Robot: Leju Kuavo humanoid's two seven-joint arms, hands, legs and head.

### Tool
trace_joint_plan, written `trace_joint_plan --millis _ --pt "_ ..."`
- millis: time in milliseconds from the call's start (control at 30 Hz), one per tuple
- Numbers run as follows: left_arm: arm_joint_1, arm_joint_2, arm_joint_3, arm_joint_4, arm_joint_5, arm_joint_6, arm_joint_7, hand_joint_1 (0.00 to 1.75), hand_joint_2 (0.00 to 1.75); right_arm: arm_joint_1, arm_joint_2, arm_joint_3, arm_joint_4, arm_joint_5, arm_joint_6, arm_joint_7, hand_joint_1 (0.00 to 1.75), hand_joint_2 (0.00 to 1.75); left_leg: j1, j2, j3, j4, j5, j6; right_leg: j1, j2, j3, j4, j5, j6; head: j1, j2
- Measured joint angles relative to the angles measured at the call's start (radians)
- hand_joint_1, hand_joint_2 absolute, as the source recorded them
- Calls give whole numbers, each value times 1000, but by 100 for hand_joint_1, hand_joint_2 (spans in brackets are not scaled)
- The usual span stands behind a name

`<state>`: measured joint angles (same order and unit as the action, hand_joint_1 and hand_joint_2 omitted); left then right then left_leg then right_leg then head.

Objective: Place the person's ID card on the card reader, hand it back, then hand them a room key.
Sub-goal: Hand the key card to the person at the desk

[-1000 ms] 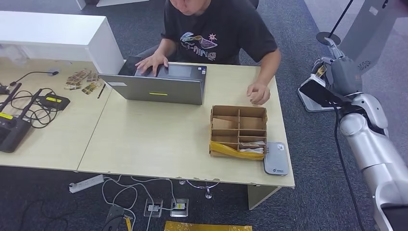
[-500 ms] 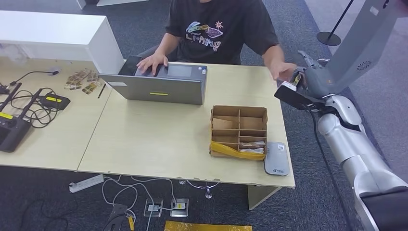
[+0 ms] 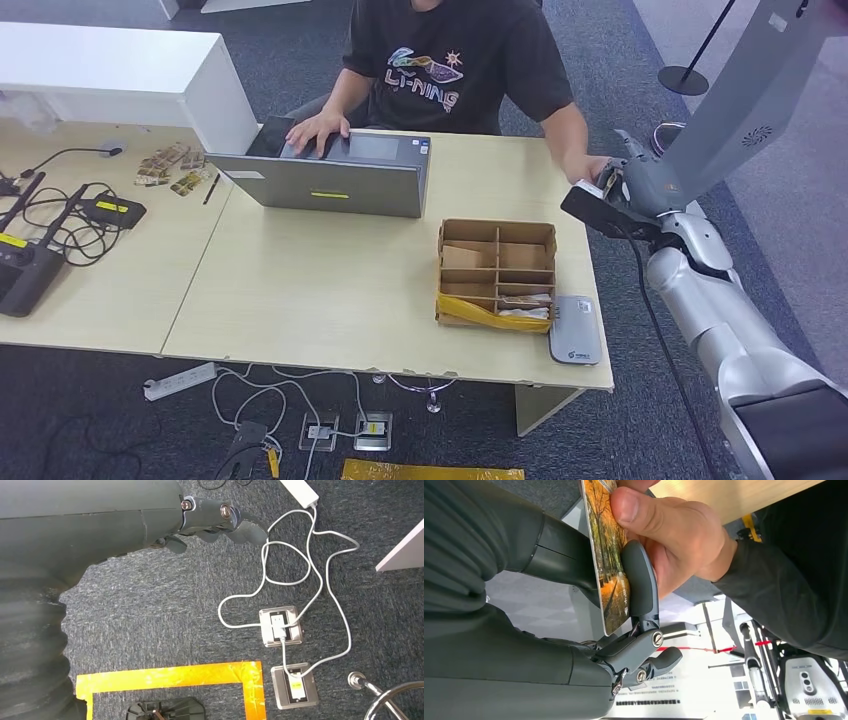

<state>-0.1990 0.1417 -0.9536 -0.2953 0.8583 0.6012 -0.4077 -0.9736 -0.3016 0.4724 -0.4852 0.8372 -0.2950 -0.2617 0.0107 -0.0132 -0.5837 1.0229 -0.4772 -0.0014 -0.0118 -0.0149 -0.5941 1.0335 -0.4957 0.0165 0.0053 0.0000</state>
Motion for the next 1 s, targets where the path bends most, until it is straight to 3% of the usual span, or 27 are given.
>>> trace_joint_plan --millis 33,67,167,200,600,1000 --pt "0 0 -1 0 0 0 0 0 175 0 1 1 4 0 -1 0 175 175 0 0 0 0 0 0 0 0 0 0 0 0 0 0" --pt "0 0 -1 0 0 0 0 0 175 0 1 2 7 0 -2 0 148 175 0 0 0 0 0 0 0 0 0 0 0 0 0 0" --pt "0 0 -2 0 0 0 0 0 175 -1 2 5 18 0 -5 -1 17 175 0 0 0 0 0 0 0 0 0 0 0 0 0 0" --pt "0 0 -2 0 0 1 0 0 175 -1 3 6 21 1 -9 -2 0 175 0 0 0 0 0 0 0 0 0 0 0 0 0 0" --pt "0 0 -2 -3 -6 12 -1 0 175 -42 22 -11 37 -96 -120 -100 0 175 0 0 0 0 0 0 0 0 0 0 0 0 0 0" --pt "0 0 -2 -5 -9 10 -1 0 175 -79 26 -57 29 -176 -119 -153 0 175 0 0 0 0 0 0 0 0 0 0 0 0 0 0"
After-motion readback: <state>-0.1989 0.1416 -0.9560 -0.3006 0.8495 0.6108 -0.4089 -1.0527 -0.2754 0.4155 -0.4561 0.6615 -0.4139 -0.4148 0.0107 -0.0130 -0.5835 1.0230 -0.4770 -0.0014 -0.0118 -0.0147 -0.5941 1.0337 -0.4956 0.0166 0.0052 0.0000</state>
